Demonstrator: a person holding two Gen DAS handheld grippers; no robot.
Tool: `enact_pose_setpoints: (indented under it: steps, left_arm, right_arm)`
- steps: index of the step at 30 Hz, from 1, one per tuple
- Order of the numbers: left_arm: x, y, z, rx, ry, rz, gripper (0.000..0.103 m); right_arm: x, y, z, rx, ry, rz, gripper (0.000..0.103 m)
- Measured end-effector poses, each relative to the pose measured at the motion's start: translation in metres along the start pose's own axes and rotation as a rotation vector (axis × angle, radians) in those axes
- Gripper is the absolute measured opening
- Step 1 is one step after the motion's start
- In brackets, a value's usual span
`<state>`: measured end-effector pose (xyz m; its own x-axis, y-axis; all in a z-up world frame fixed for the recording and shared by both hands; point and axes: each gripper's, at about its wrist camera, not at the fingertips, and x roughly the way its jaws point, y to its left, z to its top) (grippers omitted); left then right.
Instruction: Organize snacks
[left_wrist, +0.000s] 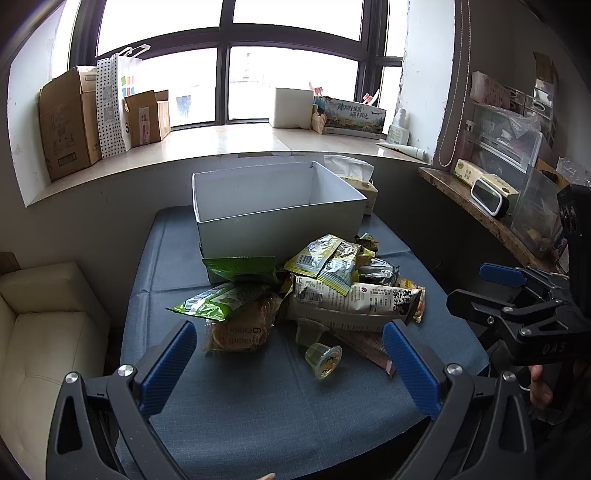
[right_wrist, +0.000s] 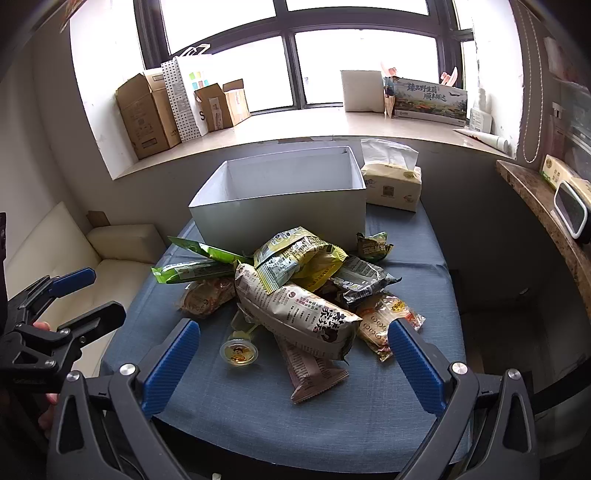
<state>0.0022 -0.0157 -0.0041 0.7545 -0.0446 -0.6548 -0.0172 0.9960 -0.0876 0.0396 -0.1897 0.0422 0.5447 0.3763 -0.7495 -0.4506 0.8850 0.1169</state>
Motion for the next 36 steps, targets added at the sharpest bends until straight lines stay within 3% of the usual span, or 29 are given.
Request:
enact_pose_setpoints:
  steps: [36]
  left_arm:
    - [0.0001, 0.0069, -0.0012, -0.011, 0.004, 0.004, 0.103]
  right_arm:
    - [-0.0018, 0.006, -0.0023, -0.027, -0.015, 0.059, 0.103]
